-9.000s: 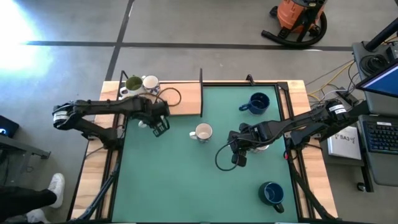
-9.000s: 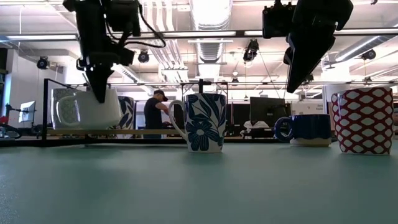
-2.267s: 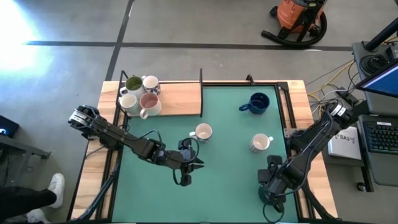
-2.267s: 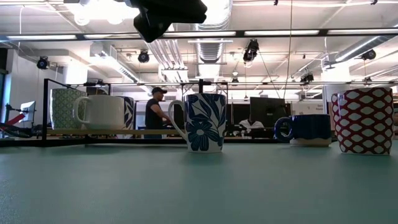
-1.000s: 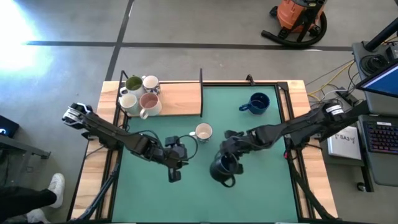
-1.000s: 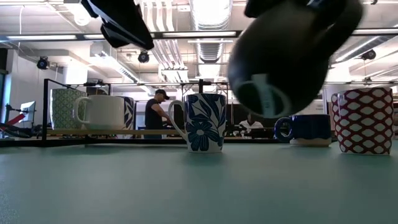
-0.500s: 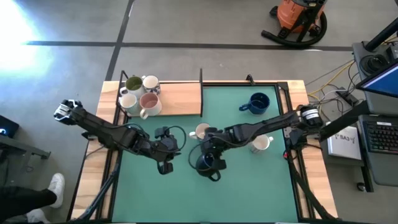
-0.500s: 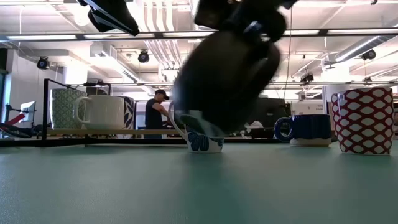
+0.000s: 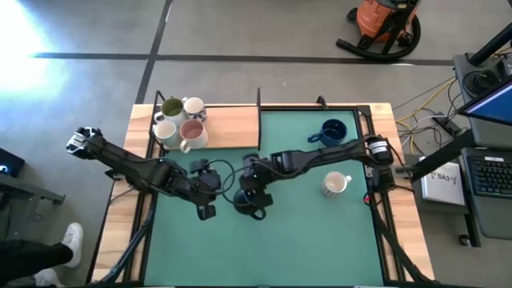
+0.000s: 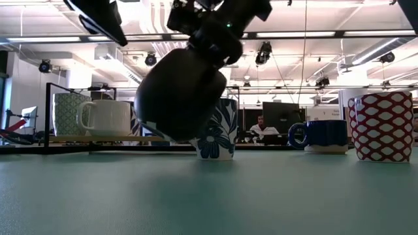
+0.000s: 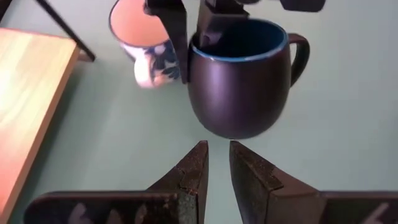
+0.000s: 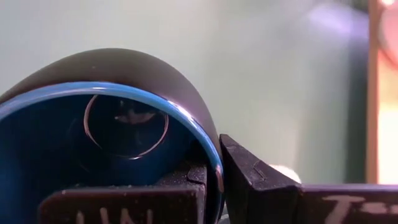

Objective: Place coffee mugs
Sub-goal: Put the black-blue mug on the shelf

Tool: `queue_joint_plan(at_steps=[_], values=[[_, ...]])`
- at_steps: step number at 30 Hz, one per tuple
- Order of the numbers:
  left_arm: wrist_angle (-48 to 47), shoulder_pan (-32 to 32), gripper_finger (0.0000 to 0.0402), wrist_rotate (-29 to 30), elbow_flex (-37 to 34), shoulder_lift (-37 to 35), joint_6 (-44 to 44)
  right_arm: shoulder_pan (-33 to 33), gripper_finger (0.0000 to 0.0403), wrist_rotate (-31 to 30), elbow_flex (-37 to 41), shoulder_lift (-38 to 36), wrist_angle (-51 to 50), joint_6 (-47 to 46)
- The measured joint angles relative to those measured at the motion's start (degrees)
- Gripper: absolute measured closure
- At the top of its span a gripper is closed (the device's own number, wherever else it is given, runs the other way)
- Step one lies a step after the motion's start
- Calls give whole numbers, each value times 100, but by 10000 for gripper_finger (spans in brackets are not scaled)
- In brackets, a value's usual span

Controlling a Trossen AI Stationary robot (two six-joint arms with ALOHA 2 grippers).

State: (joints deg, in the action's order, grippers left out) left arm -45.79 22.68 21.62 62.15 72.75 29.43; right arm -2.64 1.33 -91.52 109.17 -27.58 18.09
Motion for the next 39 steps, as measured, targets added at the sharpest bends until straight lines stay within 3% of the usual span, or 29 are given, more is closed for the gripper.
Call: queue_joint_plan(at_steps=[13, 23, 27, 39], values=[[-223, 0, 354, 41, -4, -296, -39, 369, 373, -506, -1070, 1000, -163, 590], [-392, 0, 354, 42, -4, -383, -36, 471, 376, -870, -2154, 1545, -904, 1061], [-468, -1, 354, 44, -4, -393, -37, 545, 375, -1206, -2217, 1569, -904, 1243], [-482, 0, 354, 44, -4, -457, -39, 720, 373, -1188, -2210, 1569, -928, 1158]])
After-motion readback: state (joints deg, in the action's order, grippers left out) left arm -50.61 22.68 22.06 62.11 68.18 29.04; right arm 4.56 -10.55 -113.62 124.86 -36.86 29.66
